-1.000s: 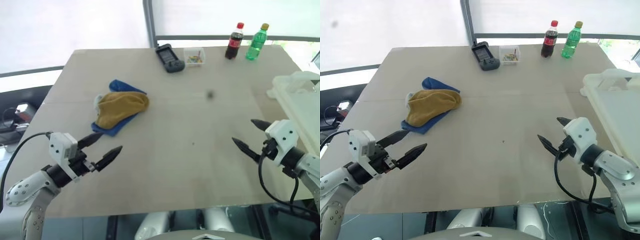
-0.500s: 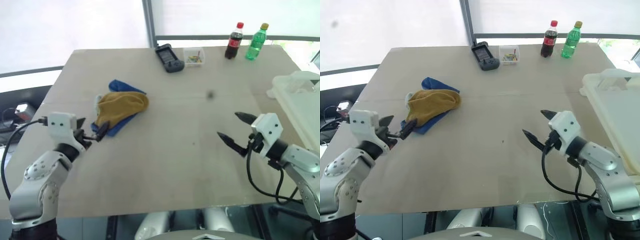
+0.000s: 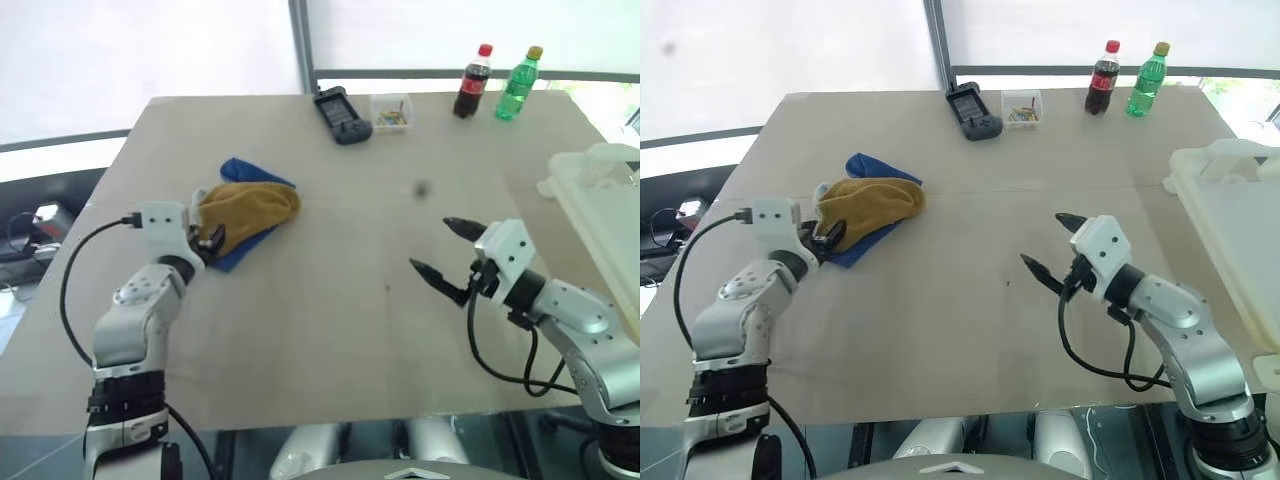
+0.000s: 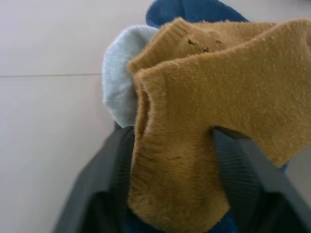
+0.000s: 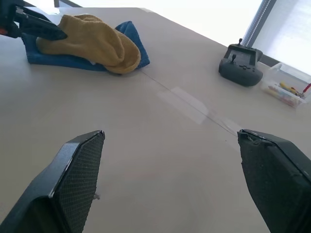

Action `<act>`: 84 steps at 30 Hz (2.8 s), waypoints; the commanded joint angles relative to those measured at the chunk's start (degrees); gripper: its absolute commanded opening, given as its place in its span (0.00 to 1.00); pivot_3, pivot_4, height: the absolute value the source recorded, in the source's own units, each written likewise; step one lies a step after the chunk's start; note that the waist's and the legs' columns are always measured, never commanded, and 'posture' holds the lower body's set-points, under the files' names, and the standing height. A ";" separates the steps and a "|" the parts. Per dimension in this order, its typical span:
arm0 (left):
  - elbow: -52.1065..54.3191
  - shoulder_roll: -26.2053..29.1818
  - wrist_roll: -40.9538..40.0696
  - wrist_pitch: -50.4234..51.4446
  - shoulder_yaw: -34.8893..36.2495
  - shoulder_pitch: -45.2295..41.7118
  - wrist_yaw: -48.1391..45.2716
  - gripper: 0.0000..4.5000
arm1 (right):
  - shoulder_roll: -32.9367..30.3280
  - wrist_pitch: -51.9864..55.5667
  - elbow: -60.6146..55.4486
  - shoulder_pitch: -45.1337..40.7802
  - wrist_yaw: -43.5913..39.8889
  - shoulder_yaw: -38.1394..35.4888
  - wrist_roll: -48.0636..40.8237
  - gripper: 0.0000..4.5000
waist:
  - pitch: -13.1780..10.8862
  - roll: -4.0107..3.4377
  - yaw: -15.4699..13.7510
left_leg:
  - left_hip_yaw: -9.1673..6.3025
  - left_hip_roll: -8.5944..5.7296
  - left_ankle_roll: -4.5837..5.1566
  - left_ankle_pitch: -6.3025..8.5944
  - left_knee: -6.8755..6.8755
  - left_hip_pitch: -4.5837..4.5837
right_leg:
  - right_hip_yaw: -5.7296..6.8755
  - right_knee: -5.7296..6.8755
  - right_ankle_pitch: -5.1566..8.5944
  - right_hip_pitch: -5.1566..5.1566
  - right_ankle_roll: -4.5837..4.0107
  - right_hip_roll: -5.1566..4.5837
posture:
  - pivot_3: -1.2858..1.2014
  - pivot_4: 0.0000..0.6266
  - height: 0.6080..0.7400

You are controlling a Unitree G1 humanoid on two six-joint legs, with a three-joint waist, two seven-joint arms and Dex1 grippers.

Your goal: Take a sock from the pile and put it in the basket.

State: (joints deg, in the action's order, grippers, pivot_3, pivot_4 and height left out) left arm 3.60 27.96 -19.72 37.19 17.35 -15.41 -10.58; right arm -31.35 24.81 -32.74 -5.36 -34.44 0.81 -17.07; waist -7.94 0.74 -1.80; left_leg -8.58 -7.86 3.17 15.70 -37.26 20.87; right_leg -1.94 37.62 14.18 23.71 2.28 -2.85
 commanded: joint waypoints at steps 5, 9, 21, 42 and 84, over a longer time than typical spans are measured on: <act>4.11 -0.09 -1.92 0.25 3.01 1.90 -1.75 0.01 | 0.56 -1.81 -0.69 -0.37 0.53 0.22 1.12 1.00 | 0.00 0.00 0.13 | 0.02 0.00 -0.01 0.00 -0.01 -0.01 | -0.02 0.01 0.00 -0.01 0.00 0.00 | 0.52 0.24 1.00; 9.53 -0.01 -5.61 1.90 5.40 5.14 -3.77 0.01 | 0.69 -2.08 -0.19 -0.35 0.19 0.44 1.21 1.00 | 0.00 0.00 0.69 | 0.03 0.01 0.00 0.00 0.00 0.00 | -0.04 0.00 0.00 0.00 0.00 0.00 | 0.52 0.24 1.00; 31.01 8.62 -43.39 26.68 17.02 31.91 -19.38 0.01 | 0.74 -4.07 2.72 -1.41 -2.23 0.96 0.67 1.00 | -0.06 -0.06 1.06 | 0.24 0.17 0.01 0.03 0.06 -0.10 | -0.28 0.05 0.01 0.06 -0.02 0.18 | 0.52 0.24 1.00; 14.60 12.50 -26.54 24.43 -25.50 0.43 -31.21 0.01 | -2.40 1.43 -4.76 5.02 -5.28 -0.33 -4.70 1.00 | -0.15 -0.14 0.76 | 0.24 0.17 -0.07 0.09 0.11 -0.02 | -0.28 -0.08 0.00 0.07 -0.03 0.17 | 0.52 0.24 1.00; 20.04 10.15 -28.42 24.96 -12.25 14.58 -28.07 0.46 | -7.70 -9.19 6.49 8.74 -14.58 10.55 3.80 0.01 | -0.26 -0.02 0.84 | 0.26 0.23 -0.06 0.13 0.05 -0.09 | -0.30 -0.01 0.00 0.04 -0.03 0.21 | 0.52 0.24 1.00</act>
State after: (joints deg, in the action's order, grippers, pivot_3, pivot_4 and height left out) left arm 23.95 38.07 -48.57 62.01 5.97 -0.62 -39.03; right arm -39.30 18.22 -27.46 3.15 -48.85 9.91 -15.26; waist -8.20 0.72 -0.96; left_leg -8.32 -7.63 3.11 15.83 -37.21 20.79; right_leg -2.24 37.61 14.18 23.75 2.25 -2.63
